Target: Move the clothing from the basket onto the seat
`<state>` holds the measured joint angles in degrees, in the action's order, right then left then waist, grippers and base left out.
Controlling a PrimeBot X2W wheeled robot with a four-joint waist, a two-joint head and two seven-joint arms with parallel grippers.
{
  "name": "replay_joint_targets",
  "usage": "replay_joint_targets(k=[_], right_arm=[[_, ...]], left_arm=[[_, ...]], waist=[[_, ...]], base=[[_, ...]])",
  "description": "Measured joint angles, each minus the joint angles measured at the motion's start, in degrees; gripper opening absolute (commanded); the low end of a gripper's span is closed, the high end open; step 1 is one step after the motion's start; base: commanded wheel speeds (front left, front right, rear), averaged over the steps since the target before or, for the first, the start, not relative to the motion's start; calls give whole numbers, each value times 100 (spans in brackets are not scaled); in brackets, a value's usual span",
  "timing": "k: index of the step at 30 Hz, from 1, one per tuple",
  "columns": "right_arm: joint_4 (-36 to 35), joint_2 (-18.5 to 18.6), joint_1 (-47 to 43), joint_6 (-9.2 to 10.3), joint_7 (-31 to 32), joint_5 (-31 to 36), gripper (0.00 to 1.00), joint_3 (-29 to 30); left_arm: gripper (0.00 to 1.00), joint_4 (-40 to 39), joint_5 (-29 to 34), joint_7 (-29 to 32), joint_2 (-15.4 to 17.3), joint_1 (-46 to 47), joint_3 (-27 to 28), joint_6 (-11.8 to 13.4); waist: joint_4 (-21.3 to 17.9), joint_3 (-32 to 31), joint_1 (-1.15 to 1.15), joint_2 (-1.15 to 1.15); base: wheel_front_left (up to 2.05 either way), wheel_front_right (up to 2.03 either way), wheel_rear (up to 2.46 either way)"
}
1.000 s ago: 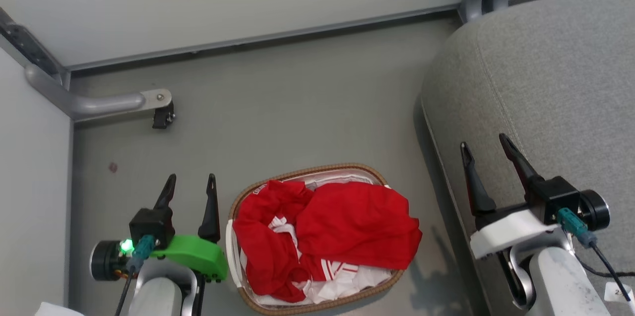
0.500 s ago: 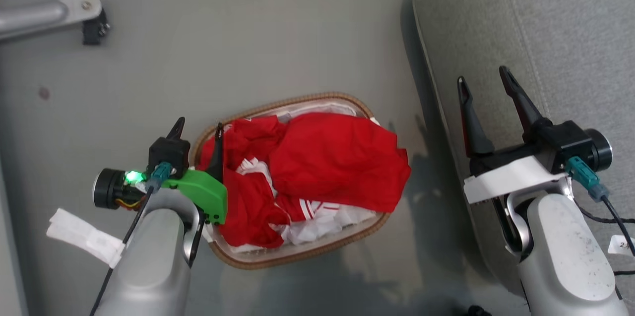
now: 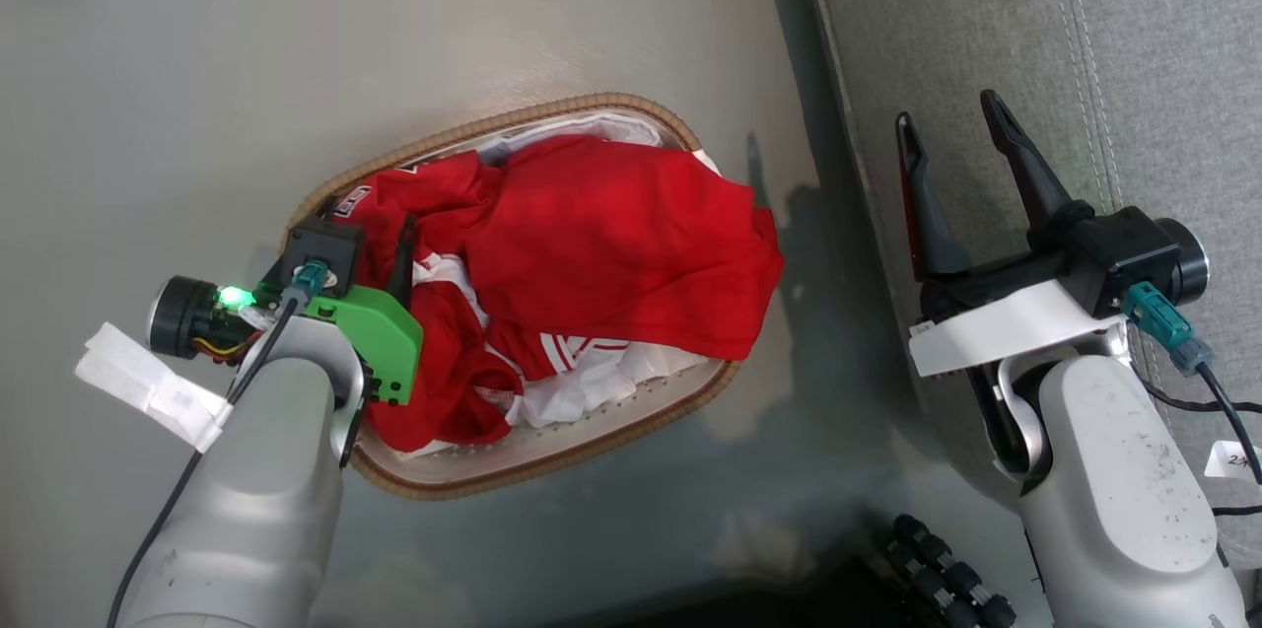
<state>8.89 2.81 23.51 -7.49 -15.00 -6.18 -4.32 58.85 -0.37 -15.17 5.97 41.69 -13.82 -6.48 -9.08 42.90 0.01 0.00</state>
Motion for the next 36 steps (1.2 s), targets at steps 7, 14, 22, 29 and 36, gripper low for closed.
replay_joint_targets(k=[7,14,22,29,36], right_arm=[[3,-1,47,0,0,-45,100,-69],[29,-1,50,0,0,-112,100,-160],[11,-1,58,0,0,-186,100,-238],[34,-1,60,0,0,-244,100,-250],[105,-1,60,0,0,-287,100,-229]], left_arm=[[100,445,0,0,42,273,-73,42],[100,991,-1,47,7,448,-192,44],[100,1279,51,310,-31,722,-346,224],[0,1379,49,490,-71,827,-466,214],[0,1410,-1,369,-110,812,-547,169]], waist=[[-172,196,-1,0],[-238,210,-1,0],[-327,310,-1,0],[-386,361,-1,0],[-369,262,-1,0]], base=[[0,0,0],[0,0,0],[0,0,0],[0,0,0],[0,0,0]])
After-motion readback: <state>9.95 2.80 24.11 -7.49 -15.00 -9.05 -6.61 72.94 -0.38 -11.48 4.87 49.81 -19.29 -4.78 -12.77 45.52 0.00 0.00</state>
